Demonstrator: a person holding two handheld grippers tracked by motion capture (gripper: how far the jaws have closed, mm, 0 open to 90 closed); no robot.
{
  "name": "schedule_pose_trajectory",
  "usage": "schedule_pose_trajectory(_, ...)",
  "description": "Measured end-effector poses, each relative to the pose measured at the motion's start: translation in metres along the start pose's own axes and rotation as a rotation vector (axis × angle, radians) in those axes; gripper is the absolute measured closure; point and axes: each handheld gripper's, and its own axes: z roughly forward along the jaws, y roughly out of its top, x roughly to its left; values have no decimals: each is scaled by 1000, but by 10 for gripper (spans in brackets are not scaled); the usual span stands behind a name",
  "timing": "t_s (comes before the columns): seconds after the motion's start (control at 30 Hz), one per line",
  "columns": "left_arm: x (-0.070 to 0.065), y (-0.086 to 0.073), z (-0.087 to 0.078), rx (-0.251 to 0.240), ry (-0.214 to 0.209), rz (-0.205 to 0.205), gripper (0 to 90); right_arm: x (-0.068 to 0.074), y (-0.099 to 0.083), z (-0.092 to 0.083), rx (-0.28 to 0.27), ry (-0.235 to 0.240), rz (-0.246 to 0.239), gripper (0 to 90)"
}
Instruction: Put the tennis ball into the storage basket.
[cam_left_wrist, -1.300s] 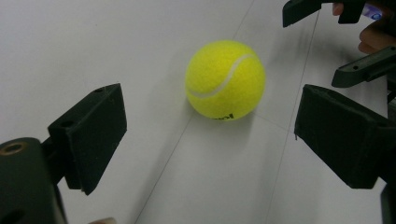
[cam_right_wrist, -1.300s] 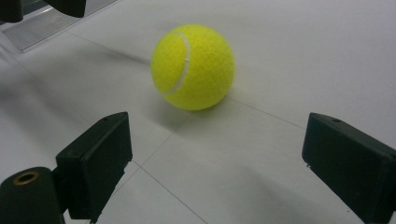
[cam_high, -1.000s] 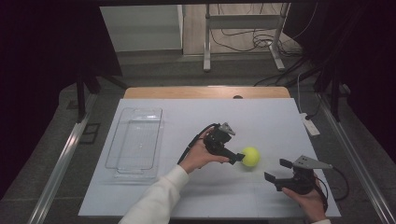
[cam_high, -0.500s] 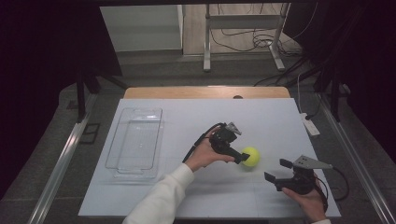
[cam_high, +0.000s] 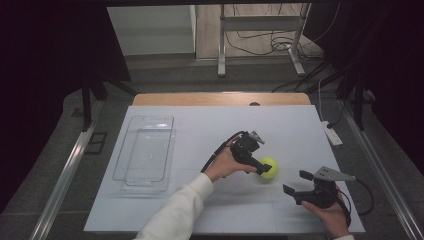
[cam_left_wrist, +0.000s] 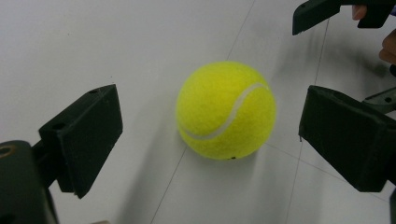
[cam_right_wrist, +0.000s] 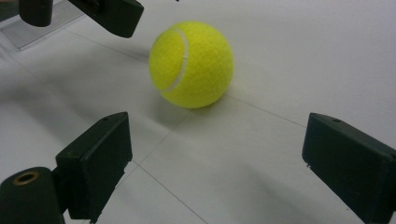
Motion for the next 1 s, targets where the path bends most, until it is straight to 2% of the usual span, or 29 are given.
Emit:
schedule_pose_trajectory(0.5,0,5,22,54,-13,3,60,0,0,0,2,2,-3,83)
schedule_pose_trajectory(1.0,-6,11,40,114,-14,35,92,0,0,0,0,8,0,82)
